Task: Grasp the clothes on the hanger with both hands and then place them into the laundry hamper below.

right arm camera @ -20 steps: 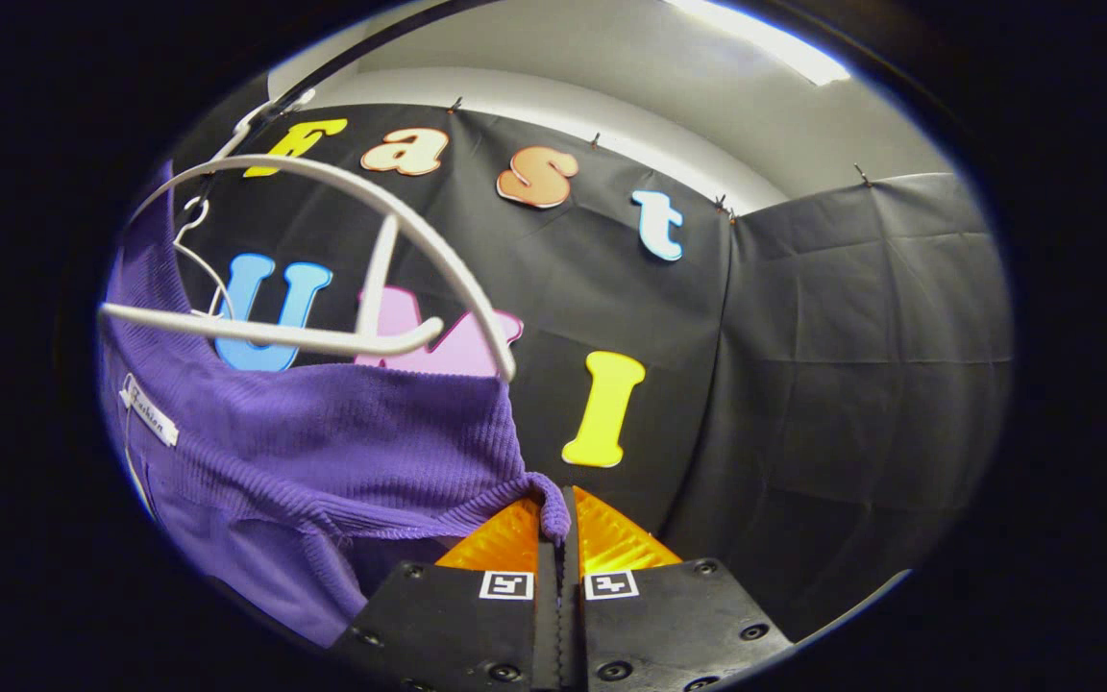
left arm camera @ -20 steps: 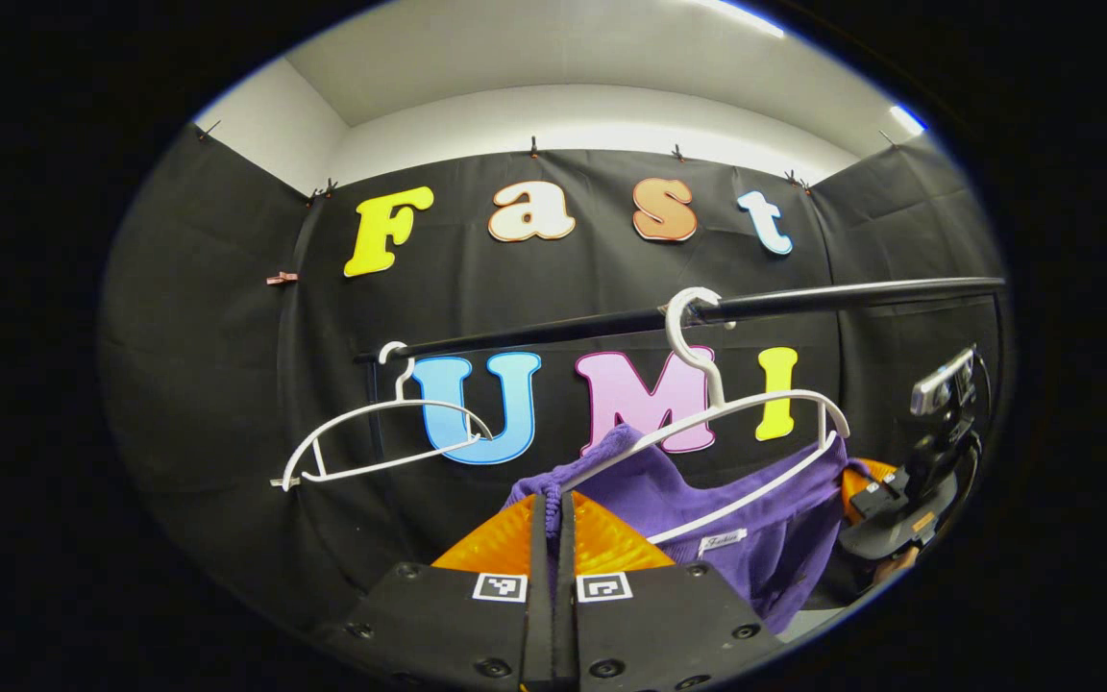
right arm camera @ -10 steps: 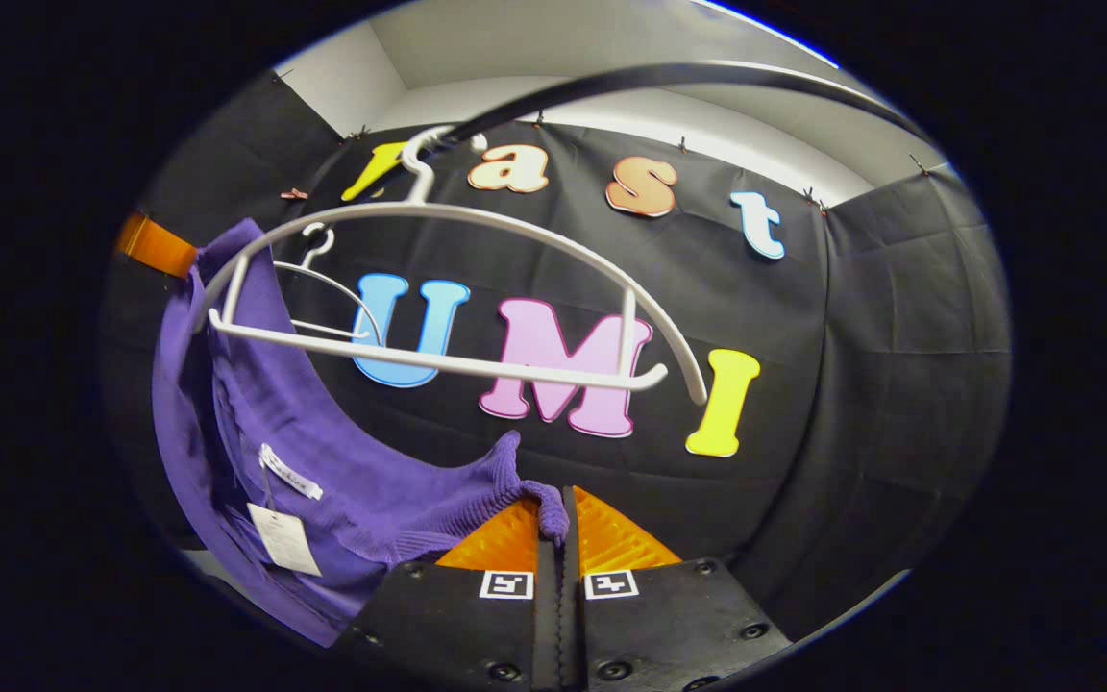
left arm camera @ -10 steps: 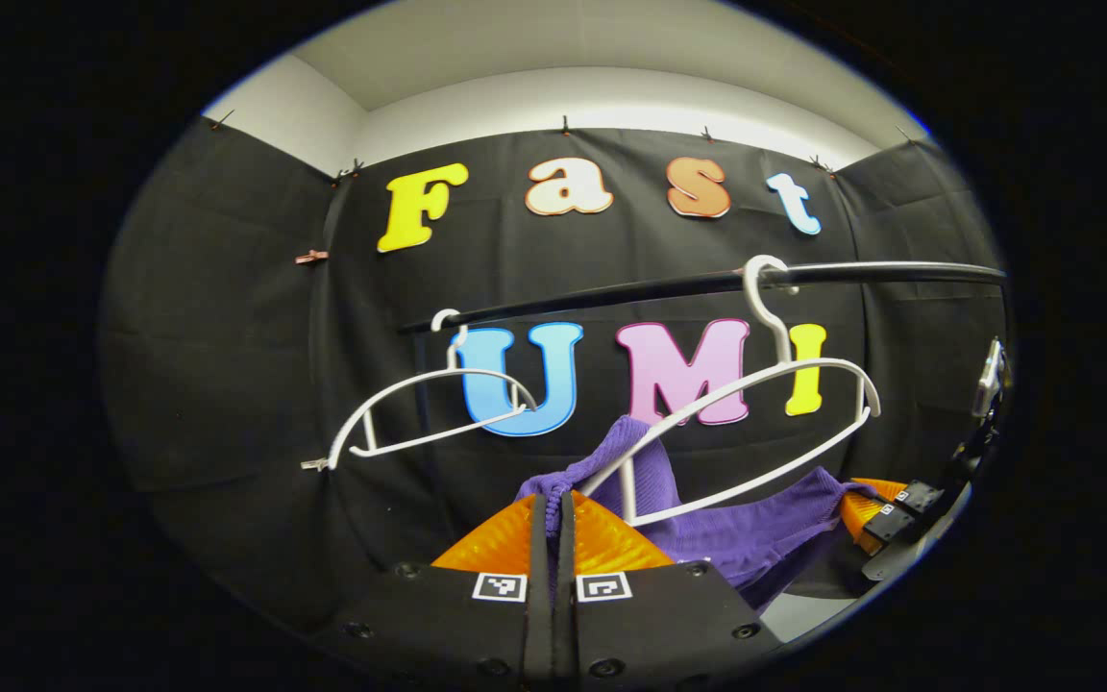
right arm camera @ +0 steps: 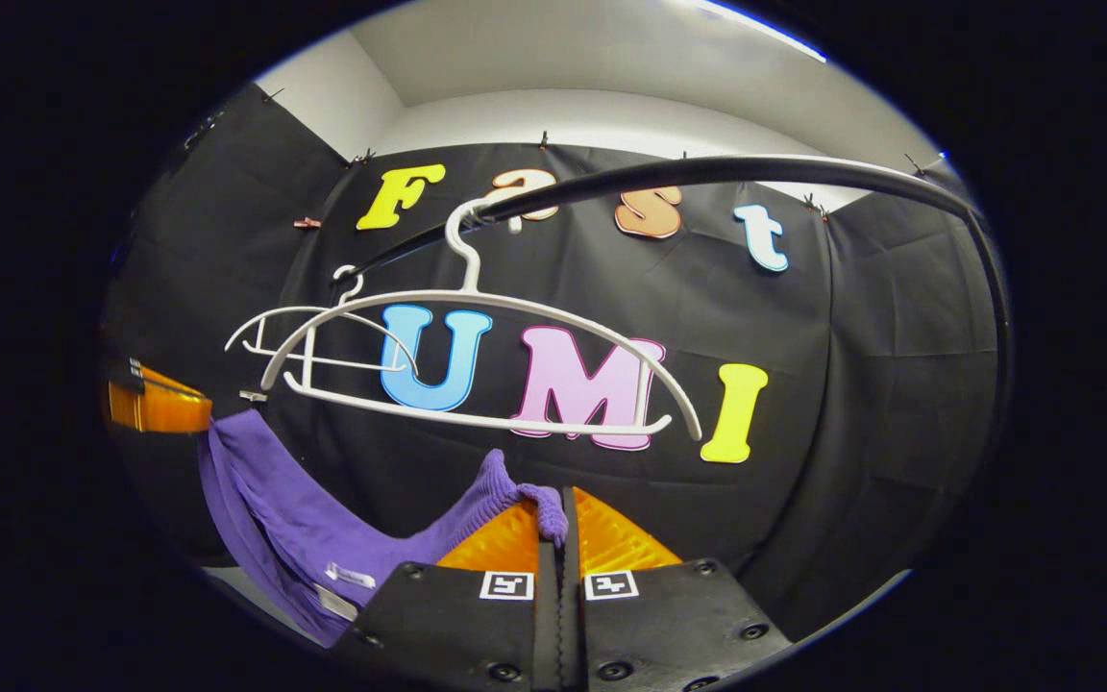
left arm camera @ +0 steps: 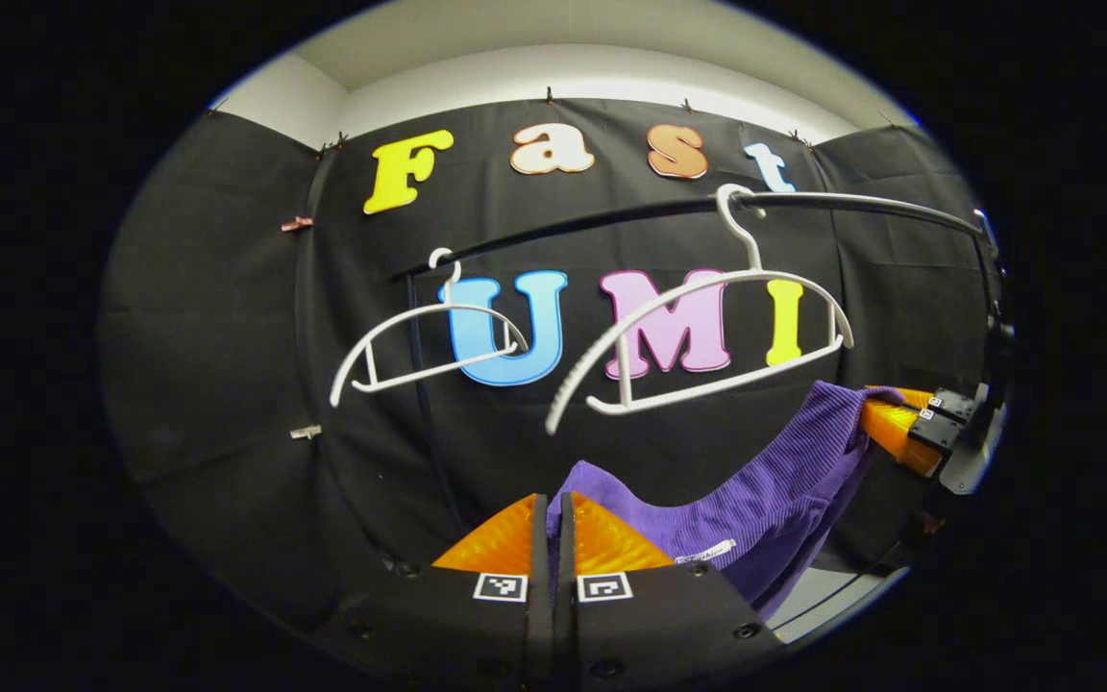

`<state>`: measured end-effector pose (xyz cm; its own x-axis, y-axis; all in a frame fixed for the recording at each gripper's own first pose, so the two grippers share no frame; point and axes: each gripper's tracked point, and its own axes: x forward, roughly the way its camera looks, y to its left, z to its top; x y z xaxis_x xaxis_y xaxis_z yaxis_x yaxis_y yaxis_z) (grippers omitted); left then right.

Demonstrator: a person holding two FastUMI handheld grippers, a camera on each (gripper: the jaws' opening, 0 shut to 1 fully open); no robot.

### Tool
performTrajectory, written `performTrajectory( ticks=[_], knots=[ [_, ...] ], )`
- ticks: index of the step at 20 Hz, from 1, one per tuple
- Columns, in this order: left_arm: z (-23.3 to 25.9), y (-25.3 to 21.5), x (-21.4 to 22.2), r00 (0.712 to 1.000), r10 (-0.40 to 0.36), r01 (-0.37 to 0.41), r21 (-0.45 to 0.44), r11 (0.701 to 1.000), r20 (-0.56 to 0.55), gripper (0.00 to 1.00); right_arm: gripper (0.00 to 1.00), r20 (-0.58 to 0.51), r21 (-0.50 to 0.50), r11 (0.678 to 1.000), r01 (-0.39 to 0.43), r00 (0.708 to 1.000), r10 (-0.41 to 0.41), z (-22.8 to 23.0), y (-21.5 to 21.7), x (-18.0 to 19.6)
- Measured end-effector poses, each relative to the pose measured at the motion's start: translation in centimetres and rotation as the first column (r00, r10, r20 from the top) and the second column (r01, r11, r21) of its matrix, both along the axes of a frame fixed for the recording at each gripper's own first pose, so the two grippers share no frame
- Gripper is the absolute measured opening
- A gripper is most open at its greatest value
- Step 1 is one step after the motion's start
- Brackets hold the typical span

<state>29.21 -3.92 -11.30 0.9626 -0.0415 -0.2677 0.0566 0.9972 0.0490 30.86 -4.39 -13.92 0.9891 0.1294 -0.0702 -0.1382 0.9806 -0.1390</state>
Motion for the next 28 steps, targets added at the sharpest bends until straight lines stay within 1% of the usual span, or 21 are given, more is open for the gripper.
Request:
performTrajectory(
  ticks=[3, 7, 10, 11, 12, 14, 16, 19, 21, 23, 24, 25, 27, 28],
  knots=[
    [-1.3, -2.7, -1.0, 0.997, -0.067, 0.066, -0.044, 0.997, -0.024, 0.05, 0.05, -0.012, -0.003, 0.999, -0.035, 0.999, 0.035, 0.9, 0.4, -1.0],
    [-0.3, -6.3, -1.5, 0.989, -0.147, 0.146, -0.089, 0.985, -0.007, 0.05, 0.05, -0.019, 0.016, 0.998, -0.061, 0.998, 0.061, 2.8, 1.2, -2.6],
    [0.0, -8.0, -1.1, 0.983, -0.184, 0.183, -0.108, 0.977, 0.004, 0.05, 0.05, -0.031, 0.036, 0.997, -0.071, 0.997, 0.072, 3.0, 1.9, -2.7],
    [-0.6, -8.4, -0.9, 0.982, -0.191, 0.189, -0.113, 0.975, -0.005, 0.05, 0.01, -0.05, 0.04, 0.996, -0.076, 0.996, 0.078, 2.2, 2.1, -2.6],
    [-1.6, -8.7, -0.8, 0.98, -0.196, 0.192, -0.122, 0.974, -0.023, 0.05, 0.05, -0.081, 0.046, 0.996, -0.082, 0.993, 0.086, 0.9, 2.2, -2.7],
    [-4.5, -9.3, -0.7, 0.975, -0.209, 0.195, -0.154, 0.969, -0.08, 0.05, 0.05, -0.16, 0.066, 0.994, -0.089, 0.982, 0.098, -2.4, 2.5, -3.1],
    [-8.0, -9.6, -0.8, 0.965, -0.213, 0.185, -0.179, 0.966, -0.151, 0.05, 0.05, -0.256, 0.086, 0.992, -0.093, 0.96, 0.112, -6.4, 2.4, -3.6],
    [-14.1, -9.6, -1.4, 0.942, -0.205, 0.158, -0.189, 0.969, -0.267, 0.05, 0.05, -0.418, 0.118, 0.99, -0.082, 0.9, 0.124, -13.5, 2.0, -4.8],
    [-18.3, -9.9, -1.8, 0.915, -0.207, 0.142, -0.201, 0.969, -0.348, 0.05, 0.05, -0.503, 0.129, 0.99, -0.059, 0.857, 0.116, -17.8, 1.4, -5.6],
    [-22.3, -9.8, -2.3, 0.883, -0.198, 0.123, -0.196, 0.973, -0.426, 0.05, 0.05, -0.582, 0.13, 0.99, -0.051, 0.804, 0.118, -22.0, 1.3, -6.4],
    [-24.2, -9.8, -2.3, 0.866, -0.191, 0.116, -0.186, 0.976, -0.461, 0.05, 0.05, -0.622, 0.118, 0.991, -0.06, 0.774, 0.121, -24.2, 1.3, -6.9],
    [-26.0, -9.9, -2.3, 0.849, -0.181, 0.107, -0.174, 0.979, -0.496, 0.05, 0.05, -0.665, 0.098, 0.992, -0.08, 0.737, 0.125, -26.6, 1.2, -7.6],
    [-29.2, -10.2, -3.0, 0.809, -0.172, 0.094, -0.166, 0.982, -0.562, 0.05, 0.05, -0.735, 0.054, 0.992, -0.111, 0.669, 0.115, -31.1, 0.7, -9.0],
    [-30.8, -10.3, -3.3, 0.786, -0.169, 0.085, -0.166, 0.982, -0.595, 0.05, 0.05, -0.76, 0.042, 0.991, -0.126, 0.639, 0.113, -33.1, 0.7, -9.6]
  ],
)
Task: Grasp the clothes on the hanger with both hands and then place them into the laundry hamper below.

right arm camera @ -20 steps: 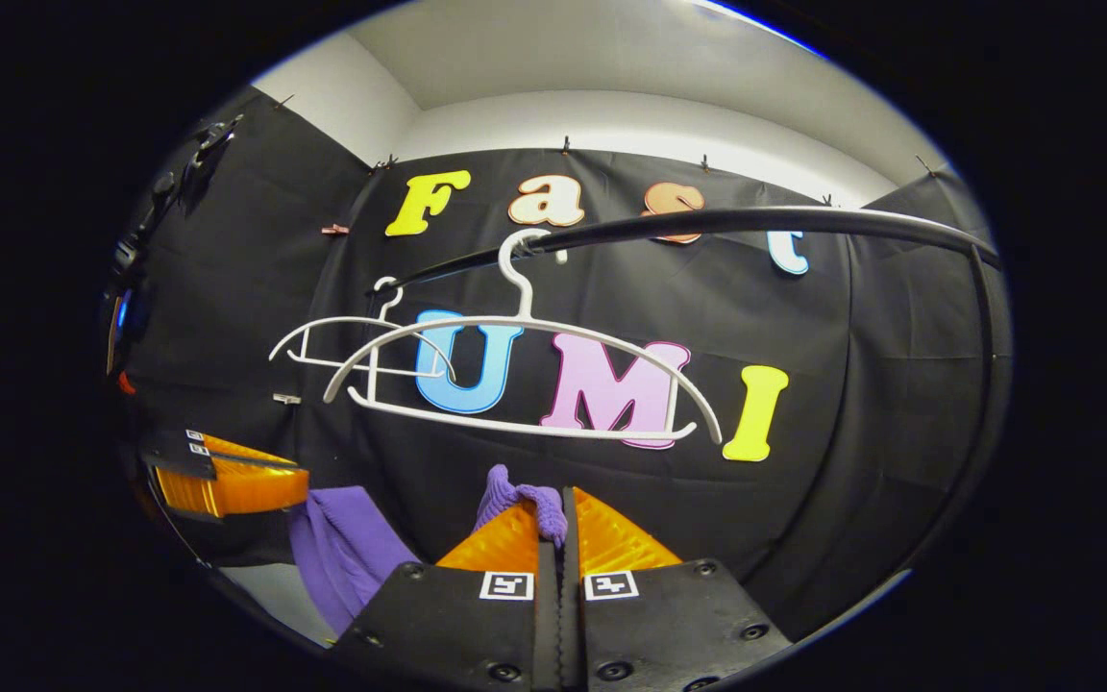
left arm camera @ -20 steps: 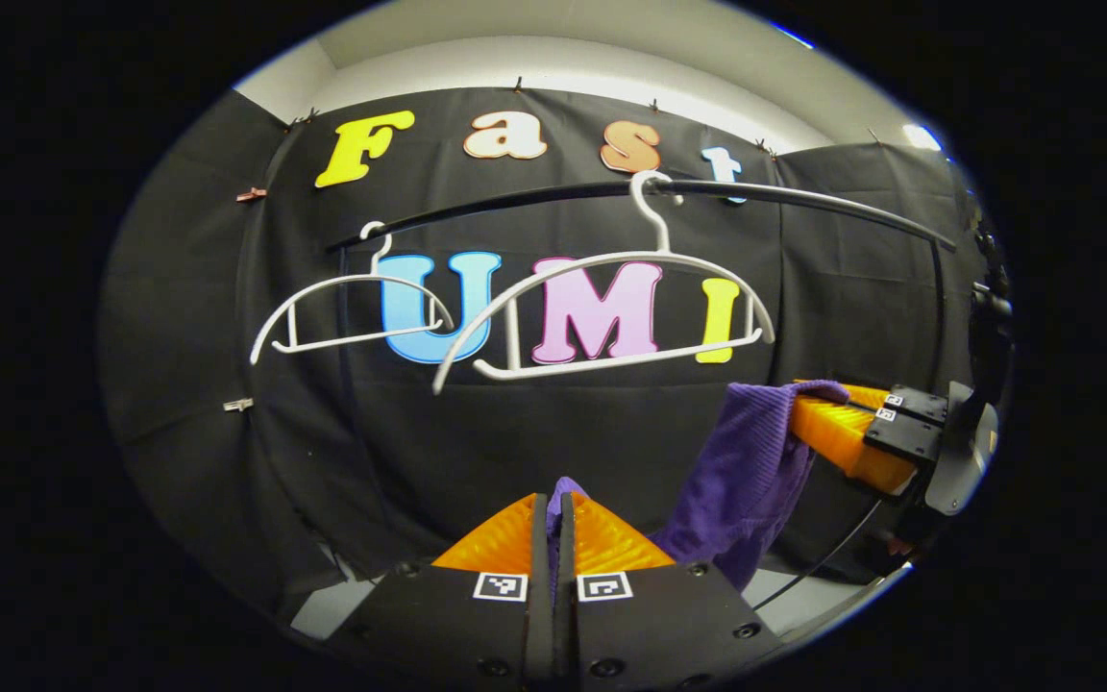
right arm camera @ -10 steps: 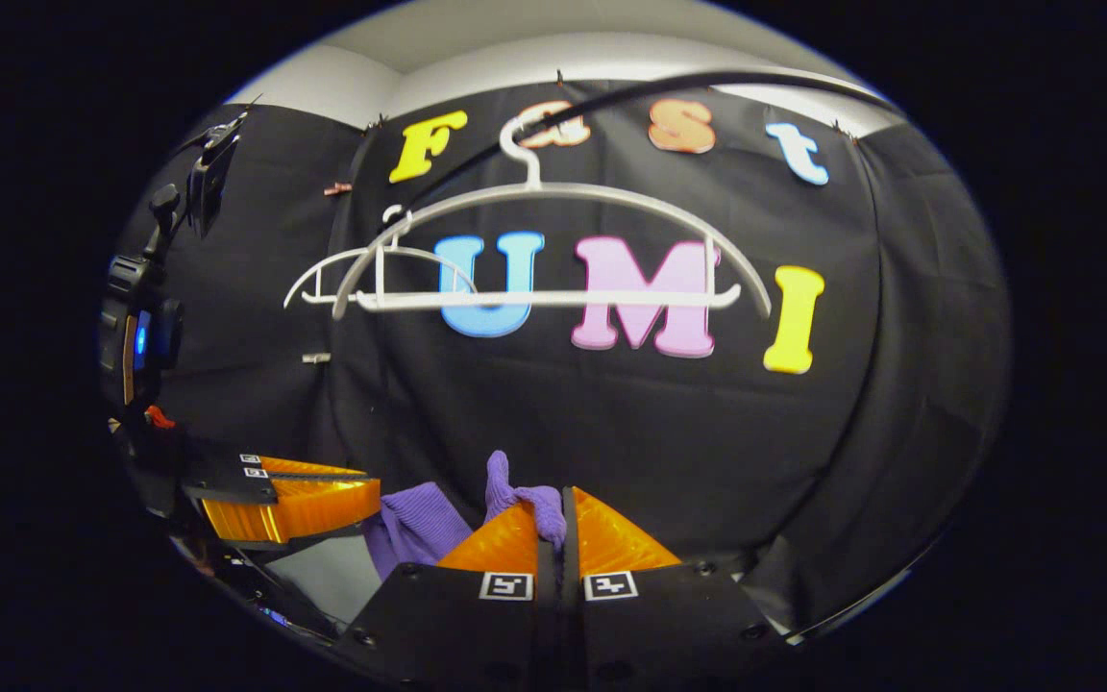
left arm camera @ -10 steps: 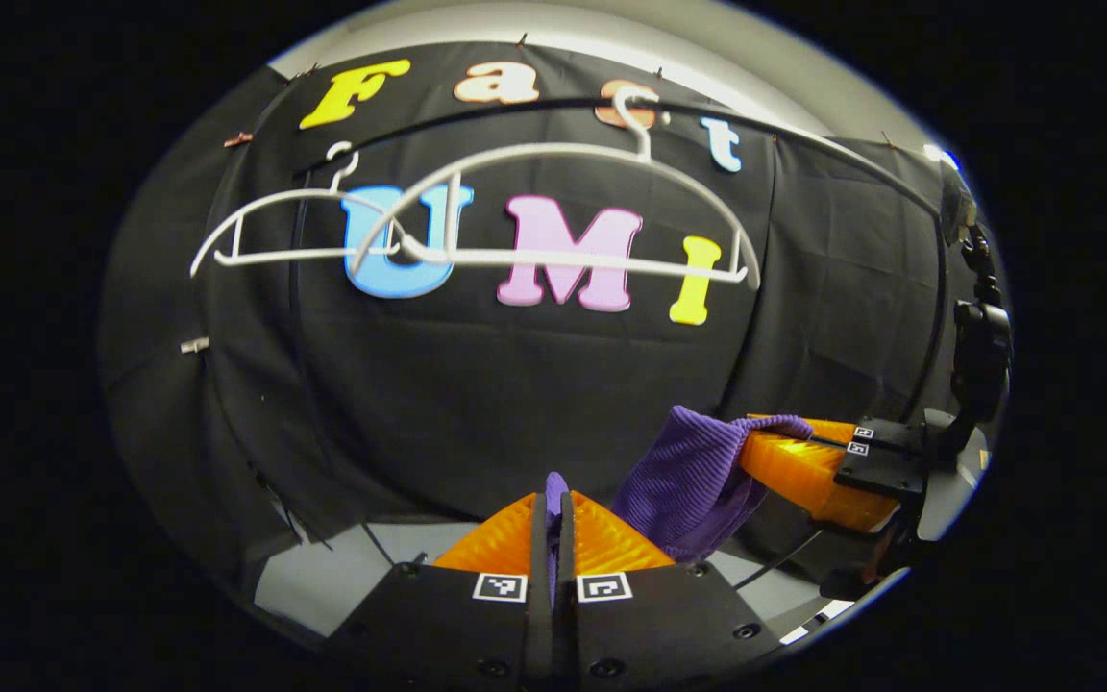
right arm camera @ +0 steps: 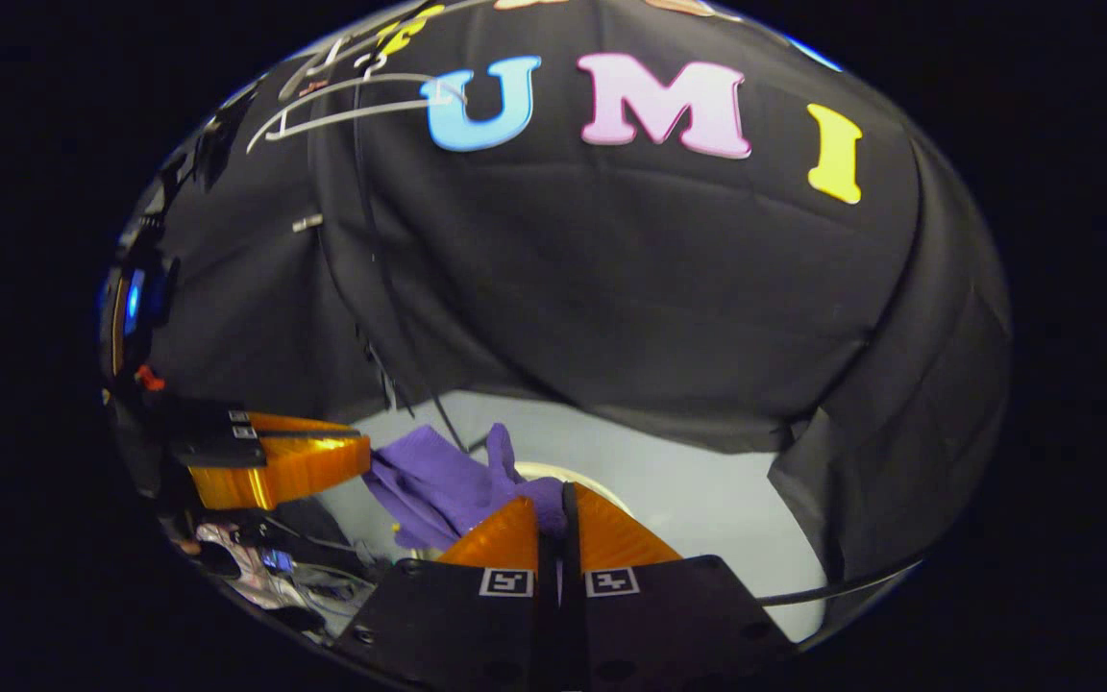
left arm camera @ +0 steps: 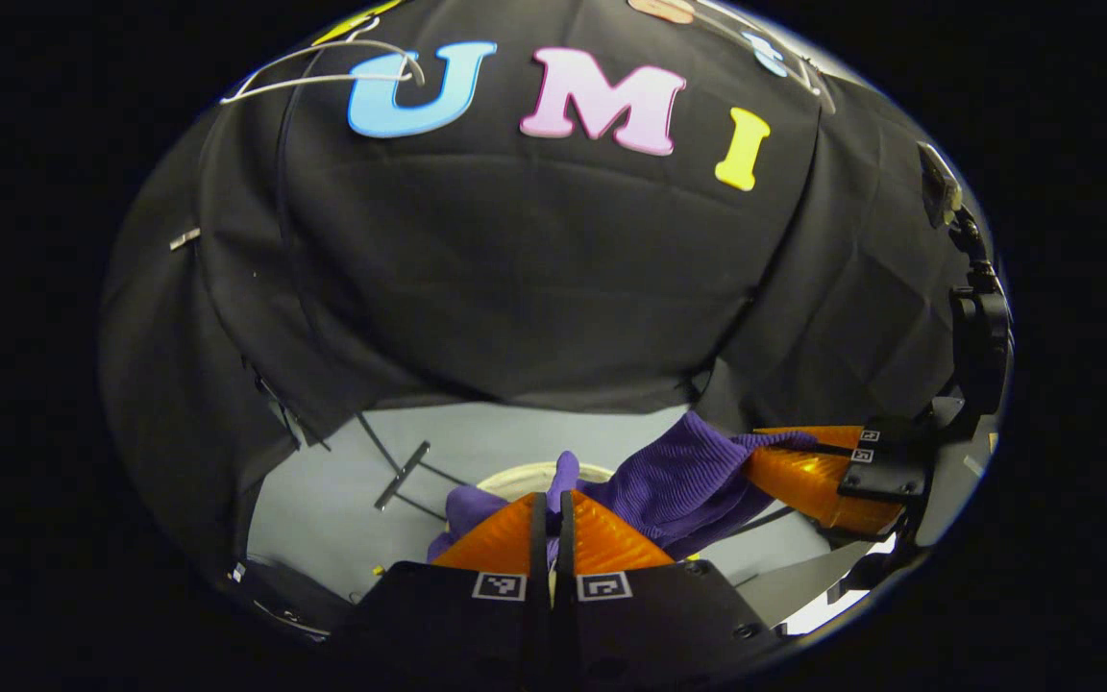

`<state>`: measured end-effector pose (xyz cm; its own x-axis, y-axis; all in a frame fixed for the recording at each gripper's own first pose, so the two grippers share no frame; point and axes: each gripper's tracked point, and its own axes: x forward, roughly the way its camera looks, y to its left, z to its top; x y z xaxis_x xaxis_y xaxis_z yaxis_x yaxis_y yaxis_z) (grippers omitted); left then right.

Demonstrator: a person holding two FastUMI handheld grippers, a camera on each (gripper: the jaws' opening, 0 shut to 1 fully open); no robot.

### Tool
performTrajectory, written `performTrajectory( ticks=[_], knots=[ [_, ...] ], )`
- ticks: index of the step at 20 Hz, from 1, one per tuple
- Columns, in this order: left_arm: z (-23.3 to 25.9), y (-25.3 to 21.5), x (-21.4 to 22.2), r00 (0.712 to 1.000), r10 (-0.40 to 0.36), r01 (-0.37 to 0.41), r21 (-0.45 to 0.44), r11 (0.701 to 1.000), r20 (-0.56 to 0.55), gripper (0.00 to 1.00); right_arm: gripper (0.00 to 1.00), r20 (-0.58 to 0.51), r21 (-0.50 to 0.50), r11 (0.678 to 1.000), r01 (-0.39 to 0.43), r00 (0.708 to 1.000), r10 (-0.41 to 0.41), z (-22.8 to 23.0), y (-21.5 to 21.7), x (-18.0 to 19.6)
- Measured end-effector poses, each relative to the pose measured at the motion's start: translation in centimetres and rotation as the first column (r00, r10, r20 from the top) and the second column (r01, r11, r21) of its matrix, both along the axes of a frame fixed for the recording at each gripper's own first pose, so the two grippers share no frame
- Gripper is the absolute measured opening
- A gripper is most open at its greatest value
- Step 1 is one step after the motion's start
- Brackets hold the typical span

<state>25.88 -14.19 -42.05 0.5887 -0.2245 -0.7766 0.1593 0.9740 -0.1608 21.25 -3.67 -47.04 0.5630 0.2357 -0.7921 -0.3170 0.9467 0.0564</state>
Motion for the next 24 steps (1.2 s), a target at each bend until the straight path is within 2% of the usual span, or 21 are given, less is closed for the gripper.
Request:
performTrajectory(
  ticks=[1, 2, 4, 6, 7, 10, 12, 13, 16, 18, 19, 24],
  knots=[
    [-1.9, -0.2, -0.3, 0.999, 0.005, -0.005, 0.002, 1.0, -0.042, 0.05, 0.05, -0.036, -0.013, 1.0, -0.014, 0.999, 0.014, -1.7, 0.3, -0.3],
    [-3.4, -0.3, -0.8, 0.996, 0.01, -0.008, 0.014, 1.0, -0.086, 0.05, 0.01, -0.075, -0.026, 0.999, -0.029, 0.997, 0.027, -3.5, 0.1, -0.9],
    [-6.6, -0.7, -1.9, 0.986, 0.011, -0.005, 0.039, 0.999, -0.167, 0.05, 0.05, -0.147, -0.059, 0.997, -0.048, 0.988, 0.039, -6.5, 0.0, -2.1],
    [-8.8, -1.5, -2.4, 0.973, 0.02, -0.009, 0.047, 0.999, -0.232, 0.05, 0.01, -0.21, -0.08, 0.995, -0.052, 0.977, 0.034, -8.7, -0.7, -2.8],
    [-10.0, -1.5, -2.8, 0.964, 0.028, -0.015, 0.051, 0.999, -0.265, 0.07, 0.05, -0.249, -0.091, 0.995, -0.048, 0.968, 0.024, -9.2, -0.9, -3.1],
    [-13.7, -1.2, -4.5, 0.922, 0.073, -0.033, 0.112, 0.993, -0.381, 0.05, 0.05, -0.36, -0.087, 0.996, -0.011, 0.933, -0.021, -11.2, -1.0, -4.6],
    [-15.5, -1.4, -5.4, 0.898, 0.079, -0.019, 0.142, 0.99, -0.434, 0.05, 0.06, -0.394, -0.066, 0.998, 0.018, 0.918, -0.042, -11.5, -0.8, -5.0],
    [-15.8, -1.3, -5.9, 0.885, 0.075, -0.006, 0.149, 0.989, -0.459, 0.07, 0.11, -0.398, -0.076, 0.997, 0.028, 0.916, -0.056, -11.7, -1.1, -4.9],
    [-16.3, -1.2, -7.0, 0.872, 0.045, 0.04, 0.161, 0.986, -0.488, 0.58, 0.63, -0.4, -0.133, 0.991, 0.019, 0.914, -0.071, -13.1, -2.4, -5.6],
    [-16.3, -0.9, -6.5, 0.875, 0.043, 0.05, 0.178, 0.983, -0.483, 0.93, 0.98, -0.408, -0.157, 0.987, 0.023, 0.909, -0.086, -12.8, -2.7, -5.4],
    [-16.7, -1.3, -6.4, 0.876, 0.041, 0.048, 0.172, 0.984, -0.48, 0.97, 0.98, -0.408, -0.153, 0.988, 0.035, 0.908, -0.095, -12.8, -2.5, -5.2],
    [-13.8, -0.9, -5.5, 0.909, 0.041, 0.024, 0.15, 0.988, -0.415, 0.98, 0.99, -0.387, -0.121, 0.988, 0.093, 0.912, -0.134, -11.2, -2.3, -4.6]
  ],
)
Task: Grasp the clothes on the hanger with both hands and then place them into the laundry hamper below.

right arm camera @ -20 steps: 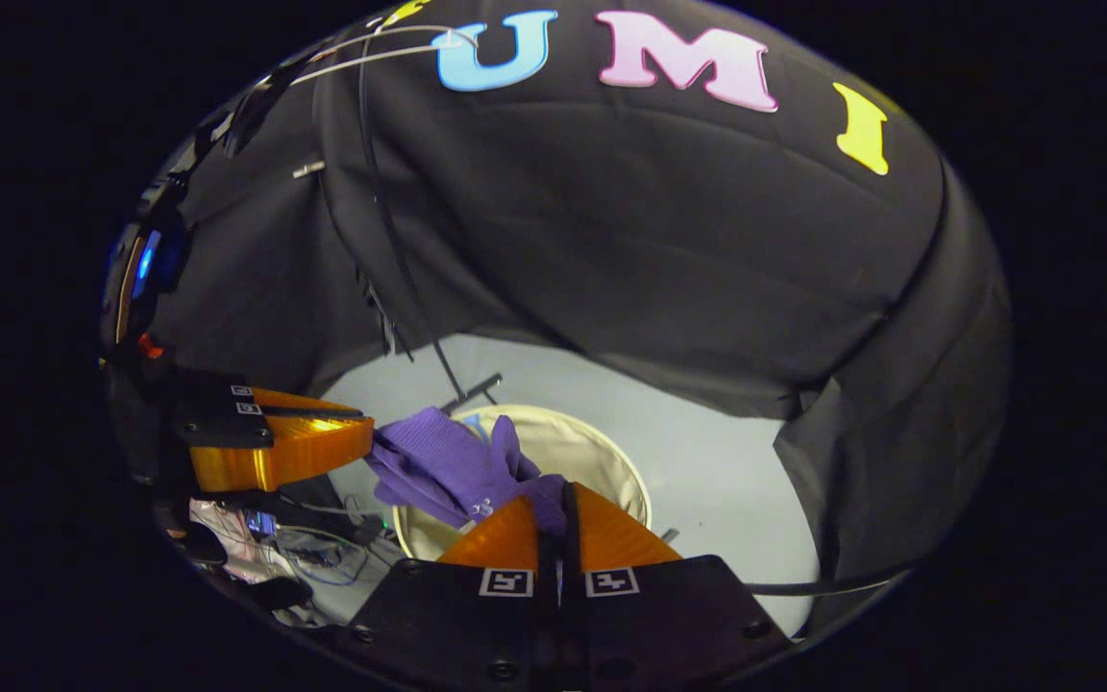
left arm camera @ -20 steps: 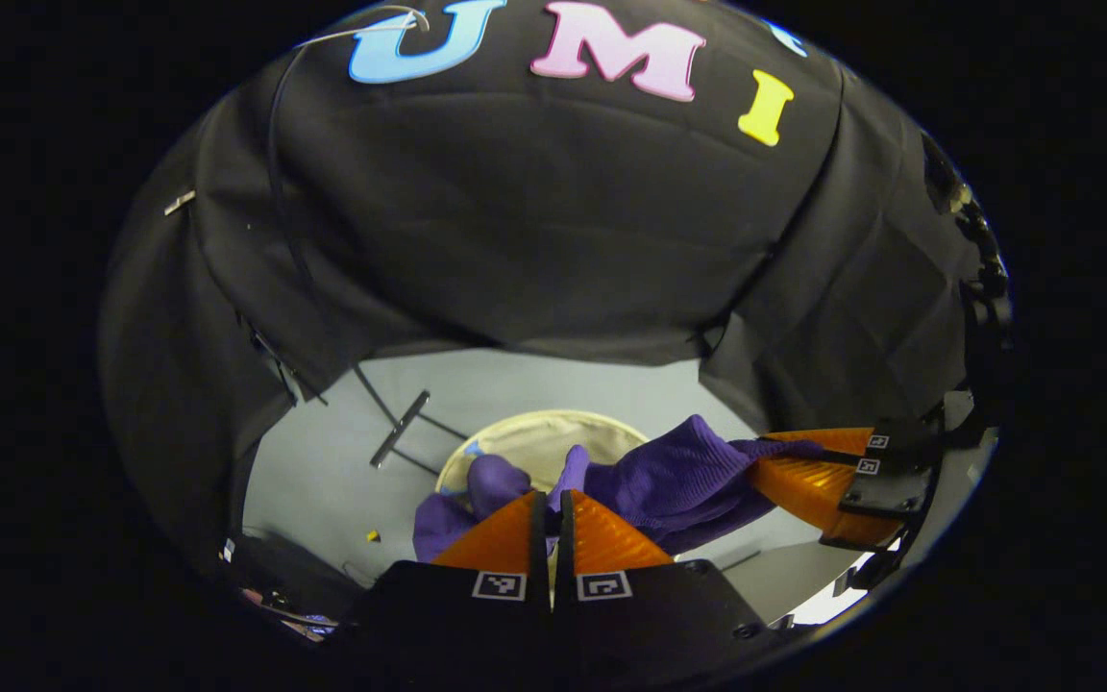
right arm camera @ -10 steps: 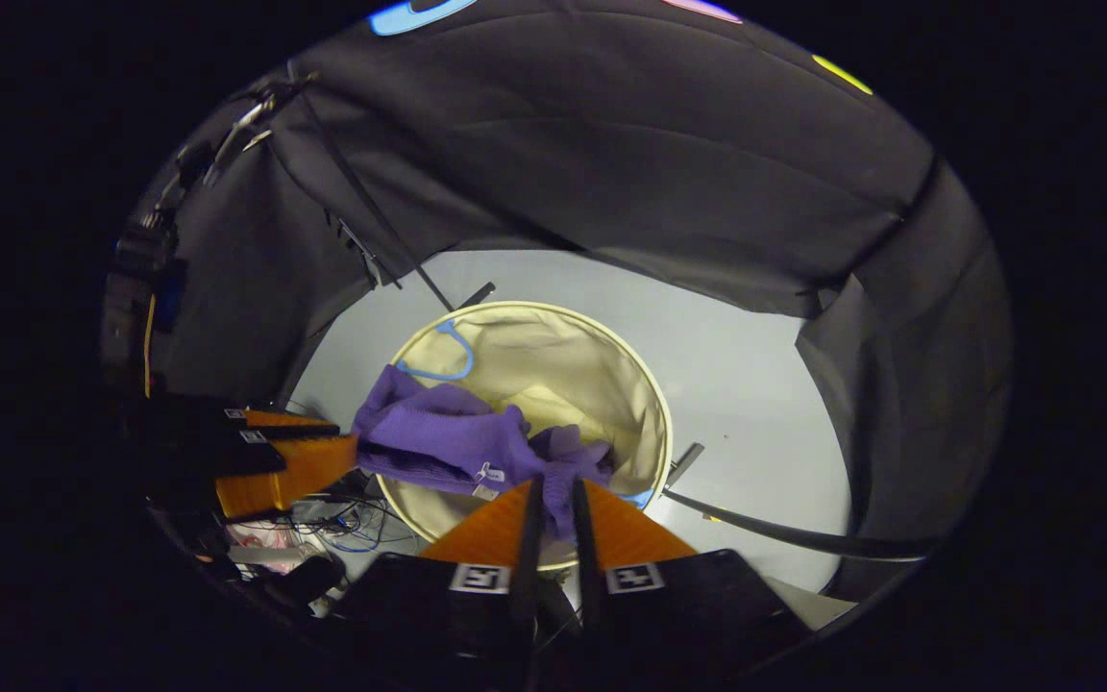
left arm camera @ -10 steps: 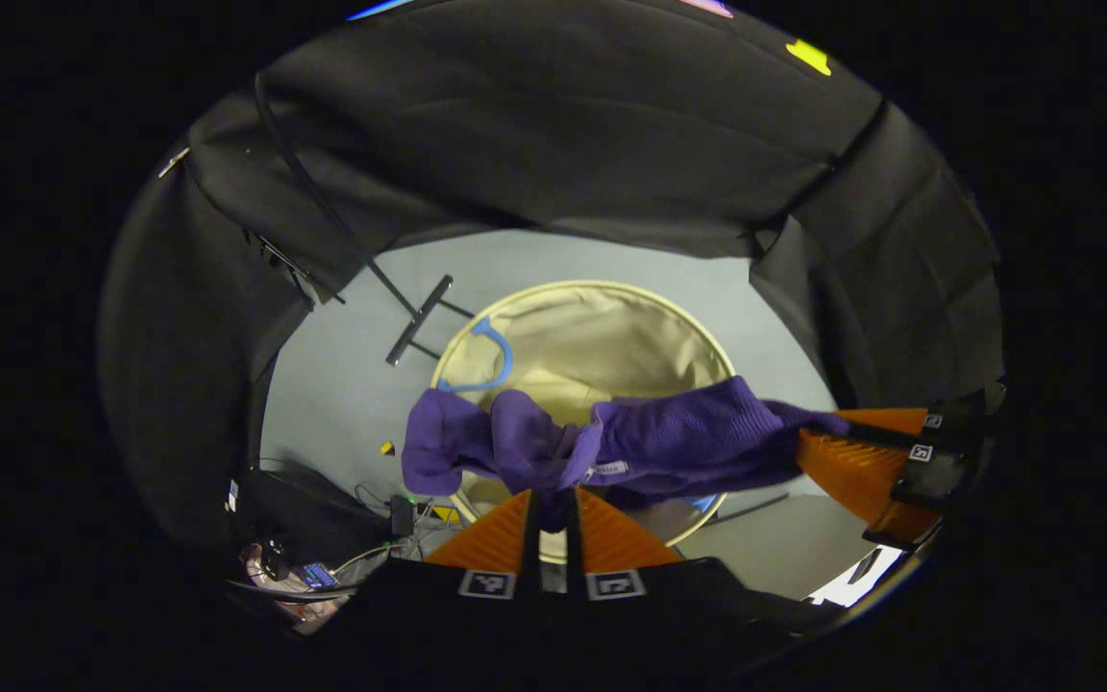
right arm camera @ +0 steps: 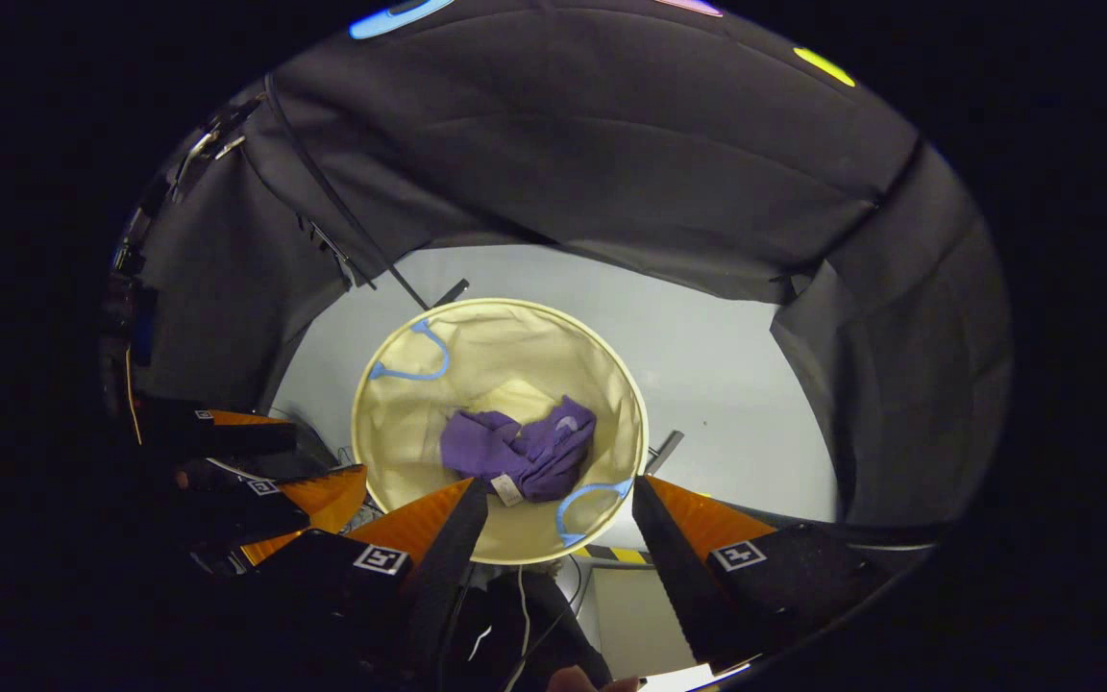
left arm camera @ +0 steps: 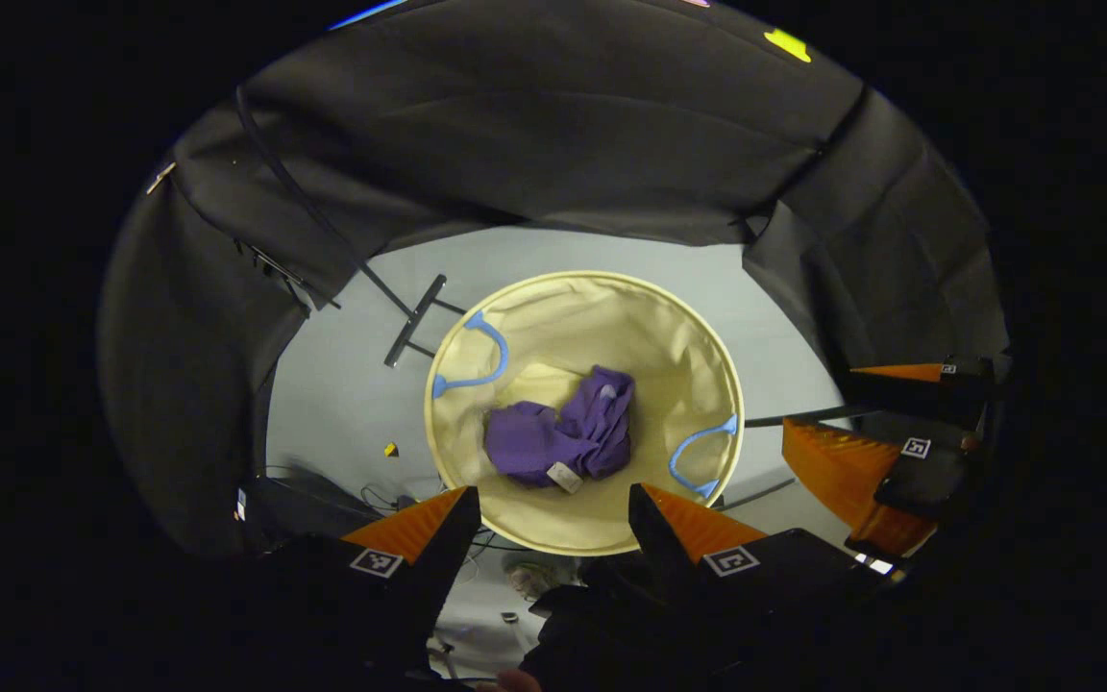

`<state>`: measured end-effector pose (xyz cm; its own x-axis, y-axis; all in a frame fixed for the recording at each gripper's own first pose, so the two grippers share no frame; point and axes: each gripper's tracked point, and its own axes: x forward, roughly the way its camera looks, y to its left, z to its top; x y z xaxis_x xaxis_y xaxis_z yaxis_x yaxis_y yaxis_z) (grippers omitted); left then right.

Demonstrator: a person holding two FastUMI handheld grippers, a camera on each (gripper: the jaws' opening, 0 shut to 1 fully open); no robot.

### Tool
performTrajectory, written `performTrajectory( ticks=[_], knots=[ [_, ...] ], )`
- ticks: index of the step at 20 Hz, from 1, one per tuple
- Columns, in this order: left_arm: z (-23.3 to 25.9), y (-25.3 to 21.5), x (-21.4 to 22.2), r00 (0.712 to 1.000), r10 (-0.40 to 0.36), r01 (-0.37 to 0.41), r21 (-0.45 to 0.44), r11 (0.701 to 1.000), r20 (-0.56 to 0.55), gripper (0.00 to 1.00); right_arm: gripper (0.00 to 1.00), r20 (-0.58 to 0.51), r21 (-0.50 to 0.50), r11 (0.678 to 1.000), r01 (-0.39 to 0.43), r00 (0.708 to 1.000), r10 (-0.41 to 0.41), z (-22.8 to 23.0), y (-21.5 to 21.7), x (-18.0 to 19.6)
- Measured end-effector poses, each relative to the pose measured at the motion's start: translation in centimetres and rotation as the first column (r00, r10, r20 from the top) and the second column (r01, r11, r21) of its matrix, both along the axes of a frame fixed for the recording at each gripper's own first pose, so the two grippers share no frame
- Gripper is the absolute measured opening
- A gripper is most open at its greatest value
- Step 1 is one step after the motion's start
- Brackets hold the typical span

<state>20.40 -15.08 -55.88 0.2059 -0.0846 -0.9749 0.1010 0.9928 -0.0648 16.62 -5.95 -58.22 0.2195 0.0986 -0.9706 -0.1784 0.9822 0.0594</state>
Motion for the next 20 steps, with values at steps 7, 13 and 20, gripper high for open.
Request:
performTrajectory(
  ticks=[7, 13, 20],
  knots=[
    [9.0, 2.1, 2.4, 0.968, 0.053, -0.039, -0.063, 0.997, 0.244, 0.97, 1.0, 0.236, -0.011, 0.996, 0.088, 0.968, -0.083, 10.3, 0.5, 3.2],
    [19.6, 4.3, 2.8, 0.879, 0.073, -0.026, -0.106, 0.994, 0.47, 0.96, 1.0, 0.46, 0.009, 0.988, 0.155, 0.877, -0.142, 22.9, 2.2, 5.0],
    [37.8, 8.7, 3.1, 0.626, 0.138, -0.012, -0.167, 0.986, 0.767, 0.96, 0.99, 0.732, 0.04, 0.973, 0.227, 0.656, -0.183, 38.2, 4.0, 6.5]
  ],
)
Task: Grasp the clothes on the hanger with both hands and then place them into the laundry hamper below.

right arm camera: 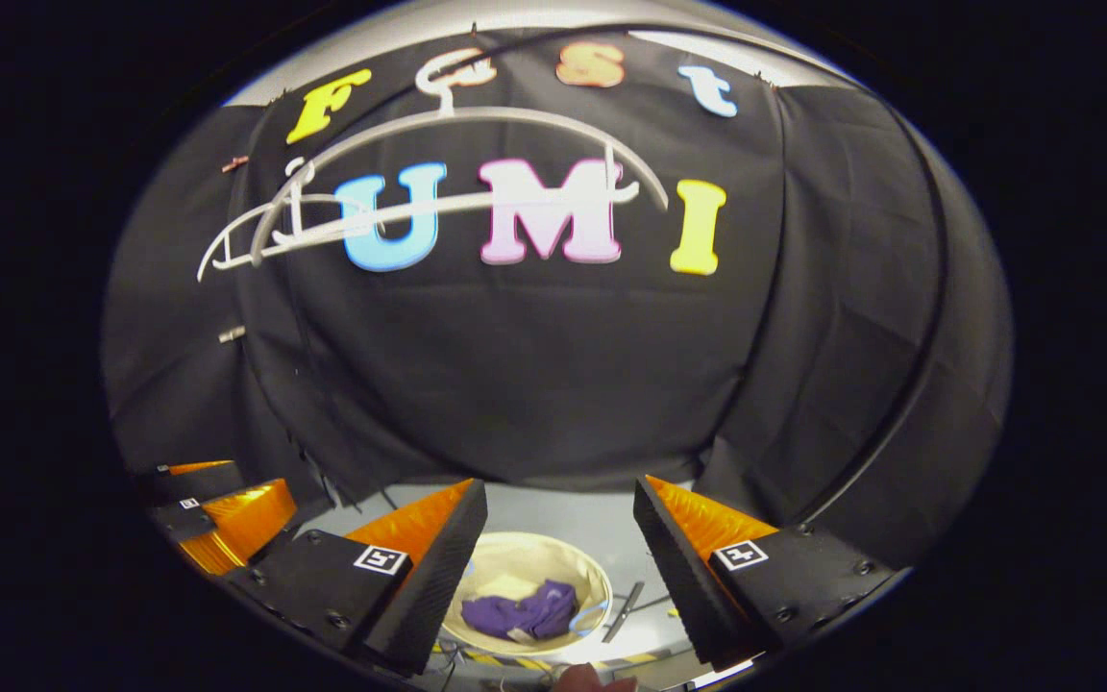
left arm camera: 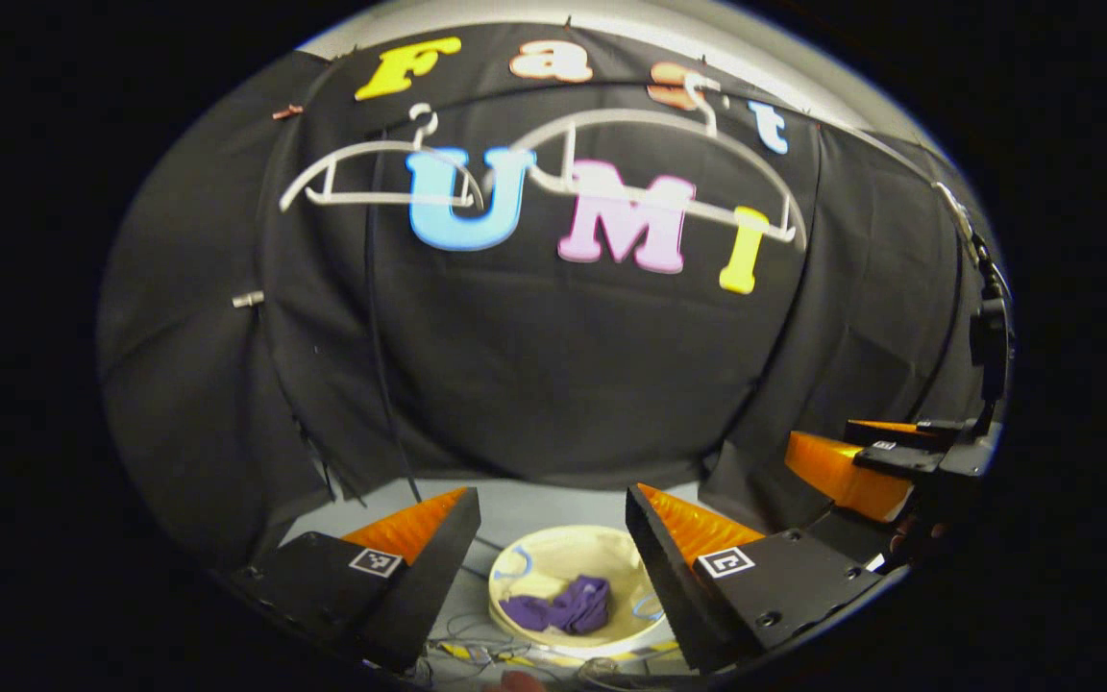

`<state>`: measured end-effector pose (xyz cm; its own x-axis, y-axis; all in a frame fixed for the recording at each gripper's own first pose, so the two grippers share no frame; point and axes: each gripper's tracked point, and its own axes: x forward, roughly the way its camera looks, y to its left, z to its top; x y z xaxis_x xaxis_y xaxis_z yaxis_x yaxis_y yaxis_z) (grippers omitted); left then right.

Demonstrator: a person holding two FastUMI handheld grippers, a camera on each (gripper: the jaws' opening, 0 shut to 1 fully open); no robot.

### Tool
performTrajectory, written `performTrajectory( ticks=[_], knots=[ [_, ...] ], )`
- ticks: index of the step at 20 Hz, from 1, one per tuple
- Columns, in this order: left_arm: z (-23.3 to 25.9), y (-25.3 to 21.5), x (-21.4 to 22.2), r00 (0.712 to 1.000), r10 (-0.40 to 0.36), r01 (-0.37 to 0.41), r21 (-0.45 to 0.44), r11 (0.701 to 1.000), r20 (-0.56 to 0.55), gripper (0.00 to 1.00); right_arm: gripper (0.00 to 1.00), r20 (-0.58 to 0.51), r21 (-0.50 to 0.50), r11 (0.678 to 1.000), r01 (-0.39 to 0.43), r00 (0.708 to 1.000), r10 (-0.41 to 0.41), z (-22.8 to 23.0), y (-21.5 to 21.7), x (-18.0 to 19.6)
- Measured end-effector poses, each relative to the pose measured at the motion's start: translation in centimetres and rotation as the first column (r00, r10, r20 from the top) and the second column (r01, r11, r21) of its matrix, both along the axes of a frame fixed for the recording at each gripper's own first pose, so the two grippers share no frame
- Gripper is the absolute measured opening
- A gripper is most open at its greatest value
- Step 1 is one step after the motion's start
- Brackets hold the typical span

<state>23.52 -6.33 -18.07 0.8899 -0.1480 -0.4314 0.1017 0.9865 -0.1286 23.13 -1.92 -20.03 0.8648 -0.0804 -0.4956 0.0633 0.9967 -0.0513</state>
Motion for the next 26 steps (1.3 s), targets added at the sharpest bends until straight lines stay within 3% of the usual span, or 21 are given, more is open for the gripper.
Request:
performTrajectory(
  ticks=[5, 9, 10, 11, 13, 18, 19, 26],
  knots=[
    [9.3, 2.9, -1.4, 0.986, 0.014, -0.011, -0.023, 1.0, 0.167, 0.95, 0.99, 0.208, -0.017, 1.0, 0.017, 0.978, -0.013, 10.1, 0.8, -0.5],
    [14.1, 4.0, -2.3, 0.969, 0.017, -0.014, -0.017, 1.0, 0.246, 0.95, 0.99, 0.299, -0.024, 1.0, 0.018, 0.954, -0.01, 12.9, 0.8, -2.1],
    [15.2, 4.3, -2.5, 0.963, 0.017, -0.015, -0.011, 1.0, 0.268, 0.95, 0.94, 0.317, -0.04, 0.999, 0.024, 0.948, -0.01, 13.8, 0.3, -2.6],
    [16.2, 4.5, -3.1, 0.956, 0.021, -0.021, -0.004, 1.0, 0.294, 0.92, 0.99, 0.335, -0.054, 0.998, 0.028, 0.942, -0.009, 14.9, 0.2, -3.2],
    [17.9, 5.0, -3.6, 0.944, 0.024, -0.026, 0.001, 1.0, 0.329, 0.92, 0.94, 0.37, -0.073, 0.997, 0.027, 0.929, 0.002, 16.4, 0.3, -3.5],
    [19.0, 5.2, -4.1, 0.94, 0.028, -0.036, 0.018, 0.999, 0.339, 0.92, 1.0, 0.412, -0.066, 0.998, 0.016, 0.911, 0.013, 18.3, 0.8, -4.1],
    [19.0, 5.1, -4.1, 0.939, 0.029, -0.038, 0.018, 0.999, 0.341, 0.92, 0.95, 0.415, -0.063, 0.998, 0.013, 0.91, 0.015, 18.5, 1.0, -4.2],
    [19.7, 5.1, -4.8, 0.934, 0.036, -0.052, 0.035, 0.998, 0.355, 0.95, 0.98, 0.402, -0.039, 0.999, -0.011, 0.915, 0.026, 18.3, 1.6, -5.4]
  ],
)
